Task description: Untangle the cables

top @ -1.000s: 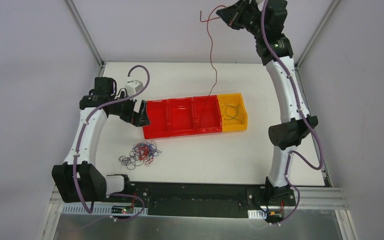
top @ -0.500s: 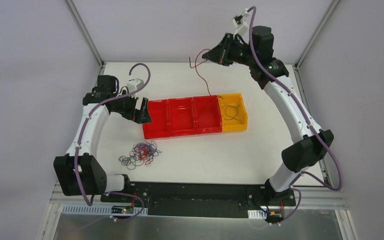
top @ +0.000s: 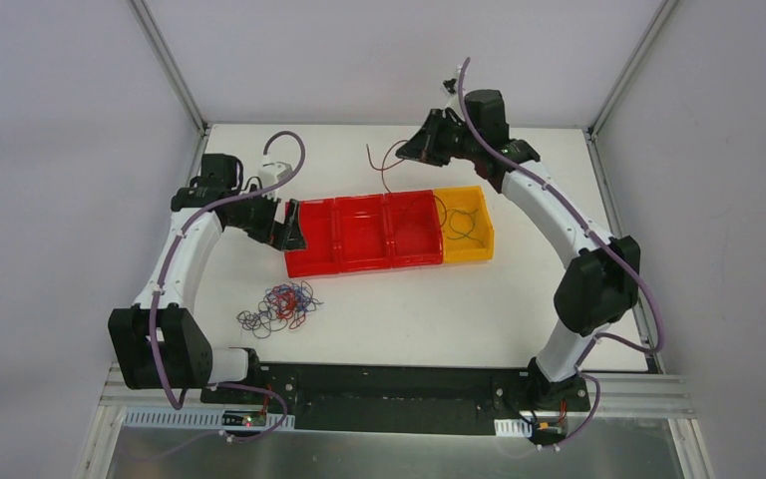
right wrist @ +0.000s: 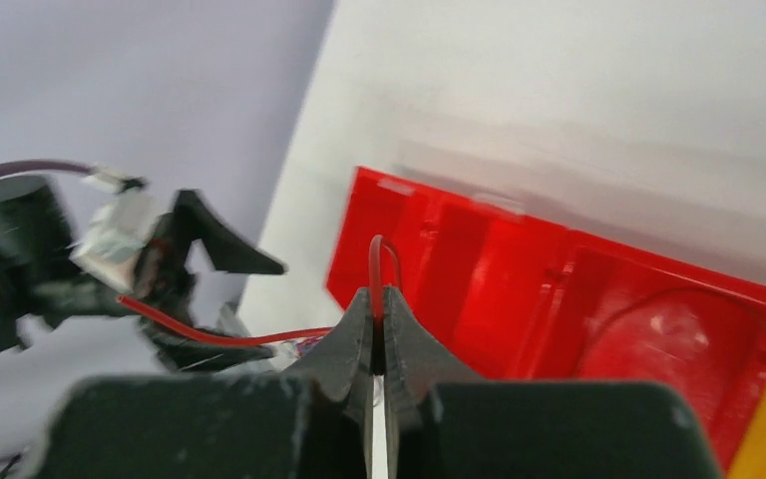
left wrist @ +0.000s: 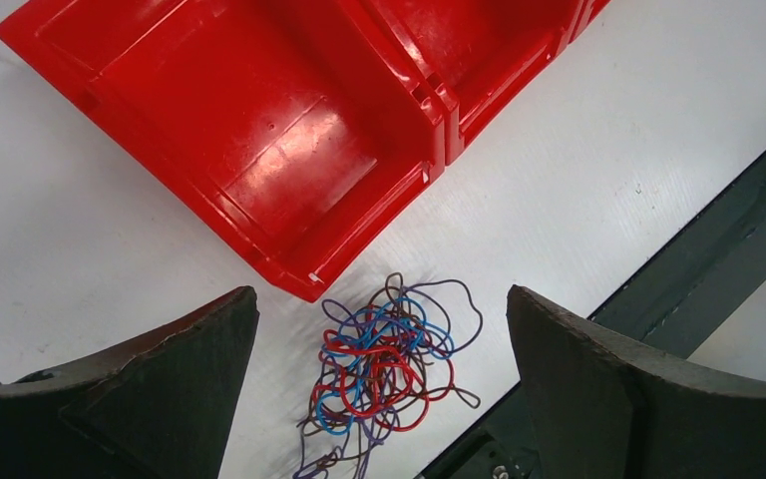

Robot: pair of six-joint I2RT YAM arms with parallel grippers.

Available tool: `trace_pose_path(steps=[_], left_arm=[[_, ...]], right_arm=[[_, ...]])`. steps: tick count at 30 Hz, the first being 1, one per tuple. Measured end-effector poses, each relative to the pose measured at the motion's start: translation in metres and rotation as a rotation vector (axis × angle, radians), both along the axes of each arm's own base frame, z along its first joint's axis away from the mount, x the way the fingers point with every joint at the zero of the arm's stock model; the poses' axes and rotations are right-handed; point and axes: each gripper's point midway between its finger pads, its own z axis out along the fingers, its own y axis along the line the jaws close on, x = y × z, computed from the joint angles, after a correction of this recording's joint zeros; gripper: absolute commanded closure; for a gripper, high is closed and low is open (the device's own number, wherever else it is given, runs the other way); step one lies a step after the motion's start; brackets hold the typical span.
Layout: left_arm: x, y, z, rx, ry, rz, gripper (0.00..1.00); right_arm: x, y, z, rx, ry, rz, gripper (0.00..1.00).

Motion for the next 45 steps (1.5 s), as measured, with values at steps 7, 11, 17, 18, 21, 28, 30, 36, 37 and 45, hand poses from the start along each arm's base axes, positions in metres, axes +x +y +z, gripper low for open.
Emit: trace_pose_path(steps=[7,11,17,18,21,28,30,36,37,45], left_arm=[[-0.002,-0.003,-0.001,0.0,0.005,-0.008,0.07],[-0.003,-0.009,-0.002,-0.001,0.009,-0.022,0.12],[-0.015,-0.055,-0.001,-0.004,-0.001,-0.181,0.14],[-0.015,-0.062,-0.001,-0.006,0.001,-0.201,0.14],[0.0,-0.069,0.0,-0.013,0.008,-0.194,0.15],[0.025,-0.068,-0.005,0.003,0.014,-0.13,0.16],[0.027,-0.068,-0.005,0.005,0.01,-0.116,0.16],[0.031,-0.059,-0.008,0.045,-0.011,-0.071,0.16],[0.031,-0.058,-0.008,0.052,-0.012,-0.062,0.16],[0.033,-0.053,-0.002,0.071,-0.041,-0.028,0.14]], right_arm=[[0.027,-0.029,-0.075,-0.216,-0.007,-0.141,1.0],[0.037,-0.053,-0.1,-0.331,-0.033,-0.208,1.0],[0.028,-0.078,-0.122,-0.496,-0.072,-0.215,1.0],[0.023,-0.079,-0.124,-0.523,-0.08,-0.203,1.0],[0.011,-0.077,-0.131,-0.614,-0.125,-0.146,1.0],[-0.003,-0.081,-0.163,-0.838,-0.215,-0.049,1.0],[-0.001,-0.082,-0.17,-0.889,-0.233,-0.042,1.0],[0.004,-0.076,-0.19,-1.016,-0.286,-0.021,0.91],[0.003,-0.074,-0.192,-1.031,-0.292,-0.015,0.83],[-0.006,-0.058,-0.178,-1.02,-0.288,0.028,0.48]])
